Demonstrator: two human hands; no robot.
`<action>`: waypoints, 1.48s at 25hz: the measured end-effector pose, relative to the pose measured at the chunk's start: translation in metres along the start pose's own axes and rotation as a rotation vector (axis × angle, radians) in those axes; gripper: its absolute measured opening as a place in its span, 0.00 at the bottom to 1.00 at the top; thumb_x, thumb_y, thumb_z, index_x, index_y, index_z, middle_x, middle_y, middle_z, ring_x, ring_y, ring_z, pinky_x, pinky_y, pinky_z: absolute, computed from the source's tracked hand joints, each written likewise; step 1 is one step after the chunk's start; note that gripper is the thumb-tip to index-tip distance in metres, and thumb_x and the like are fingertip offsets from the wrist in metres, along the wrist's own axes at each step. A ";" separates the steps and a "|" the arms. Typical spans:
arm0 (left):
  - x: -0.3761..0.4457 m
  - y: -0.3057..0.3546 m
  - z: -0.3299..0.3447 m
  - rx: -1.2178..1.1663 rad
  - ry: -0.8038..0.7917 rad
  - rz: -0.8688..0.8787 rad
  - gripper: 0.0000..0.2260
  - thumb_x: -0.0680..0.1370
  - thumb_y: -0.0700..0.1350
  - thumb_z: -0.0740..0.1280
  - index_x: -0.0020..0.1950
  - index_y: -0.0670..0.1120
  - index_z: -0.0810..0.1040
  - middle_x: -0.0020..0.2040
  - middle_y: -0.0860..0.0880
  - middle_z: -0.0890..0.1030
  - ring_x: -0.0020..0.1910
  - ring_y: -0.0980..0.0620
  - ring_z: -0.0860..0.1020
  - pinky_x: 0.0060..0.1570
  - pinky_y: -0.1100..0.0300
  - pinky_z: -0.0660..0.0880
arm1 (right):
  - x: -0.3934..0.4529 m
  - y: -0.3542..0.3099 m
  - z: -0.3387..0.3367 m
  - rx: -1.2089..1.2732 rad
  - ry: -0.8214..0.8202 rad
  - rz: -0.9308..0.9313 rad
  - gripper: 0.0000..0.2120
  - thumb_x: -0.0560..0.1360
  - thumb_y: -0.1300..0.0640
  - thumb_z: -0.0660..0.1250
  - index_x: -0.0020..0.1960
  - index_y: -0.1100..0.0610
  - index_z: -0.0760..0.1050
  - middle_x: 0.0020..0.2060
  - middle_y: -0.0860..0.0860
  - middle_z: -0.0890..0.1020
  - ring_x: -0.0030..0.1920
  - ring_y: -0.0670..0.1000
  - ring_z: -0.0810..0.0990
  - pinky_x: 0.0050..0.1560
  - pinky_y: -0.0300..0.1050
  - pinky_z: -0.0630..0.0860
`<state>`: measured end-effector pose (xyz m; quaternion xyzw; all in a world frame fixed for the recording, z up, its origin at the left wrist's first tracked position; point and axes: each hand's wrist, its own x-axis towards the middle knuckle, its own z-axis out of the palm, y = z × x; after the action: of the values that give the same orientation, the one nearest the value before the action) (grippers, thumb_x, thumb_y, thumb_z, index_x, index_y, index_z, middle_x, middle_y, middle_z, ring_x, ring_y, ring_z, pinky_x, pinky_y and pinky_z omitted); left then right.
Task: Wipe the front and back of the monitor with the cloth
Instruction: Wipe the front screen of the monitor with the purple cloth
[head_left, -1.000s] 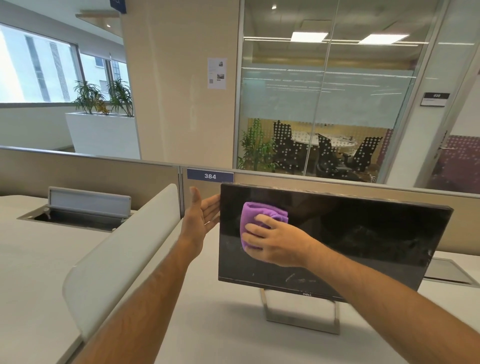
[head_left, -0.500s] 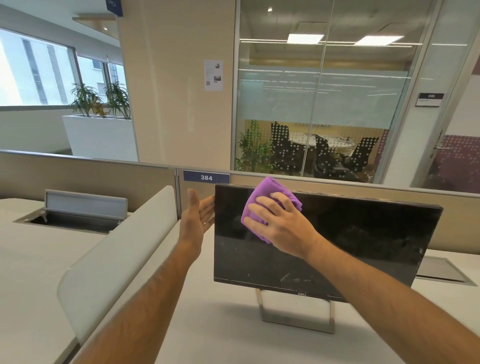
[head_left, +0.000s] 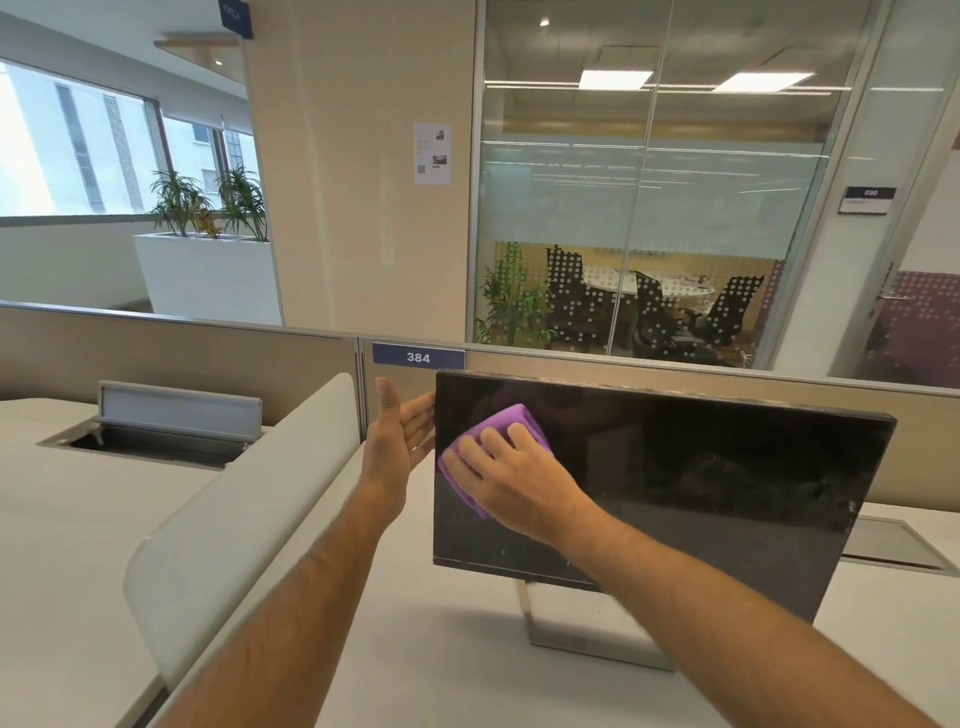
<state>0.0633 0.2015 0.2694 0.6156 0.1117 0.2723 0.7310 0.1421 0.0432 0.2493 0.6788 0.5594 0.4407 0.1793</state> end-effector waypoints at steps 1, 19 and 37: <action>0.000 0.000 -0.001 0.001 -0.001 -0.008 0.43 0.62 0.79 0.52 0.64 0.54 0.77 0.63 0.53 0.80 0.61 0.50 0.80 0.61 0.55 0.74 | 0.006 -0.001 -0.002 0.018 0.000 0.087 0.29 0.70 0.52 0.75 0.68 0.58 0.72 0.60 0.57 0.79 0.55 0.59 0.79 0.52 0.55 0.80; -0.001 -0.003 0.003 0.031 0.062 0.001 0.42 0.64 0.77 0.51 0.66 0.52 0.77 0.65 0.51 0.79 0.64 0.47 0.78 0.65 0.48 0.72 | -0.014 -0.002 0.007 -0.031 -0.085 -0.182 0.23 0.72 0.51 0.73 0.65 0.53 0.75 0.61 0.54 0.79 0.58 0.58 0.77 0.56 0.54 0.77; -0.006 -0.004 0.024 0.045 0.229 0.050 0.36 0.69 0.75 0.51 0.64 0.53 0.78 0.65 0.51 0.79 0.65 0.46 0.77 0.67 0.43 0.70 | -0.085 0.052 0.019 0.117 0.100 0.159 0.22 0.74 0.57 0.70 0.67 0.54 0.71 0.62 0.56 0.76 0.60 0.59 0.73 0.59 0.56 0.72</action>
<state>0.0715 0.1779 0.2698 0.5992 0.1853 0.3566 0.6924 0.1893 -0.0461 0.2433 0.7075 0.5368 0.4534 0.0754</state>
